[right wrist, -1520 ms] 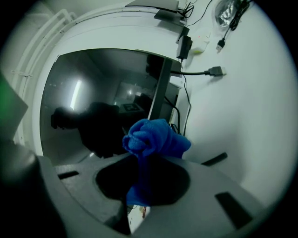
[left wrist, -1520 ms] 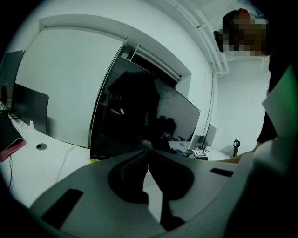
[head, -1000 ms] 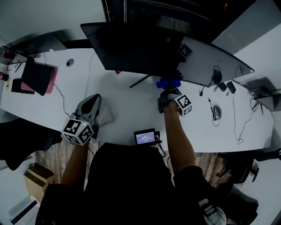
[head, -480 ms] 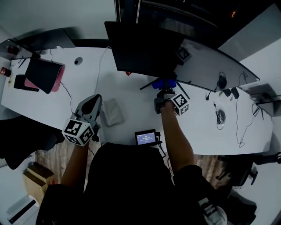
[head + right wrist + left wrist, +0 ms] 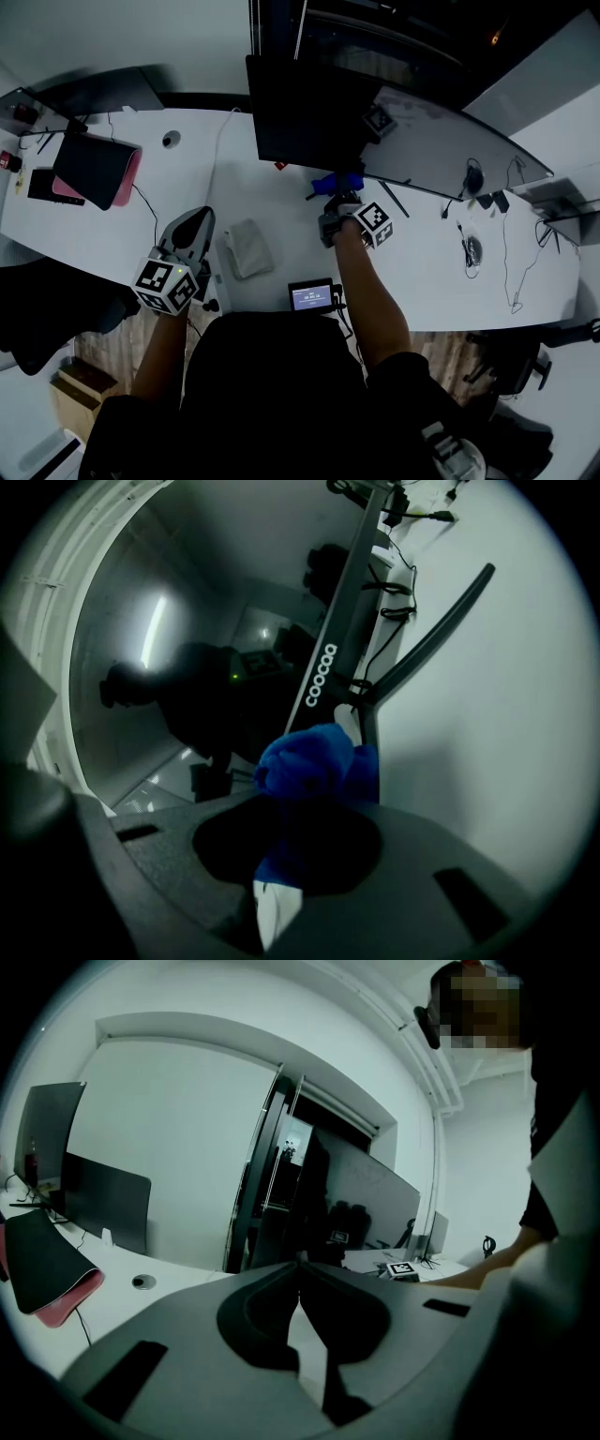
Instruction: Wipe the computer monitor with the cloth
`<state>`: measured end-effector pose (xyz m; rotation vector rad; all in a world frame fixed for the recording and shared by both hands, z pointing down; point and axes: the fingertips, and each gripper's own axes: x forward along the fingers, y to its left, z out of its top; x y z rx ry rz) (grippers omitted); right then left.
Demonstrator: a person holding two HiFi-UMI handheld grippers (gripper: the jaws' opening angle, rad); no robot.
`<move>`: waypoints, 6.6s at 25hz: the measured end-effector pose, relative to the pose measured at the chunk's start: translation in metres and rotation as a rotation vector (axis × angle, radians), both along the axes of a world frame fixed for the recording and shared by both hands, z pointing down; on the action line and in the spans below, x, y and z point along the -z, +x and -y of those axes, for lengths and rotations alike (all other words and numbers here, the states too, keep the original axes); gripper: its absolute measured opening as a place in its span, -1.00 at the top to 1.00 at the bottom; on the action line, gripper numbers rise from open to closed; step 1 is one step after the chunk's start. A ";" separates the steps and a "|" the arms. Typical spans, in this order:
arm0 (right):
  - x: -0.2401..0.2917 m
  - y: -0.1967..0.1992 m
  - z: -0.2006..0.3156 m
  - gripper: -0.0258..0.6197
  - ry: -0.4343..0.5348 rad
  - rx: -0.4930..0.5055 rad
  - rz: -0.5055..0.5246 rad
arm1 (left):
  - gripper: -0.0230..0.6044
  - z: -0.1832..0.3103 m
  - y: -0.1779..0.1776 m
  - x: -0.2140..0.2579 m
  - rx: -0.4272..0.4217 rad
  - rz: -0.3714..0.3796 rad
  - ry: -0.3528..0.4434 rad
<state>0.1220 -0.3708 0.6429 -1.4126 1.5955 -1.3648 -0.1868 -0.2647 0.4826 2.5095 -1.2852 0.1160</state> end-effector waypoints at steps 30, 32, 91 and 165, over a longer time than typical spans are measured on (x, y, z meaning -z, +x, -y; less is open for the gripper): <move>0.003 -0.147 0.027 0.71 -0.012 0.196 -0.031 | 0.94 0.006 -0.056 -0.013 0.026 -0.059 -0.012; 0.004 -0.156 0.028 0.71 -0.010 0.216 -0.033 | 0.94 0.006 -0.058 -0.014 0.029 -0.062 -0.013; 0.088 -0.253 0.062 0.72 0.134 0.347 -0.018 | 0.94 0.001 -0.072 -0.016 0.032 -0.092 -0.027; 0.396 -0.217 0.012 0.73 0.690 0.313 -0.044 | 0.94 -0.020 -0.045 0.029 -0.044 -0.102 0.089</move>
